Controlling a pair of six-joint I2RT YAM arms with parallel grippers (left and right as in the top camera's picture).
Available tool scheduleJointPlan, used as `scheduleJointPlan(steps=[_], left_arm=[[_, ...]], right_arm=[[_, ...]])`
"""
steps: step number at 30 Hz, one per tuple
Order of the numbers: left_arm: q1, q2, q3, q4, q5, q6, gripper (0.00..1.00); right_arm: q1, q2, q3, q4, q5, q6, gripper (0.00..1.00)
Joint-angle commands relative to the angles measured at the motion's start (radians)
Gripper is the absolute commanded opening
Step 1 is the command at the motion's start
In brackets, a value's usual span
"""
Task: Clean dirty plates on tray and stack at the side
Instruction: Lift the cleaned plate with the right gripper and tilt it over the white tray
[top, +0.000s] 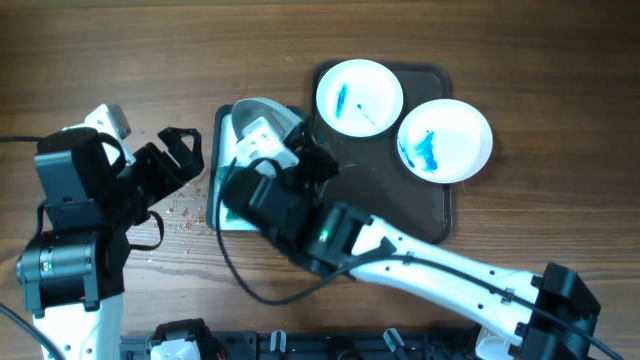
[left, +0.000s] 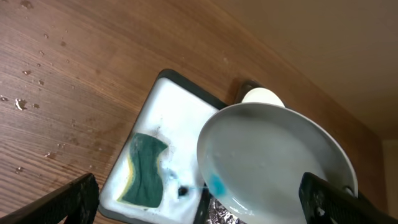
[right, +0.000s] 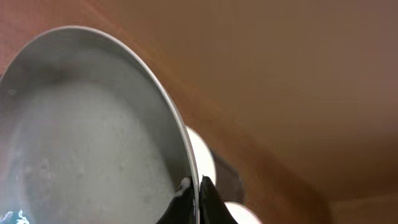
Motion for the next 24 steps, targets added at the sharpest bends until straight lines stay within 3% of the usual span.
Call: scheduleJointPlan(steps=[1, 11, 24], left_arm=[[0.006, 0.013, 0.012, 0.002, 0.011, -0.006, 1.00], [0.006, 0.023, 0.012, 0.002, 0.011, -0.006, 1.00], [0.006, 0.024, 0.012, 0.002, 0.011, -0.006, 1.00]], right_arm=[[0.031, -0.008, 0.019, 0.042, 0.110, -0.120, 0.04], [0.037, -0.008, 0.019, 0.095, 0.114, -0.202, 0.04], [0.037, -0.008, 0.019, 0.105, 0.114, -0.208, 0.04]])
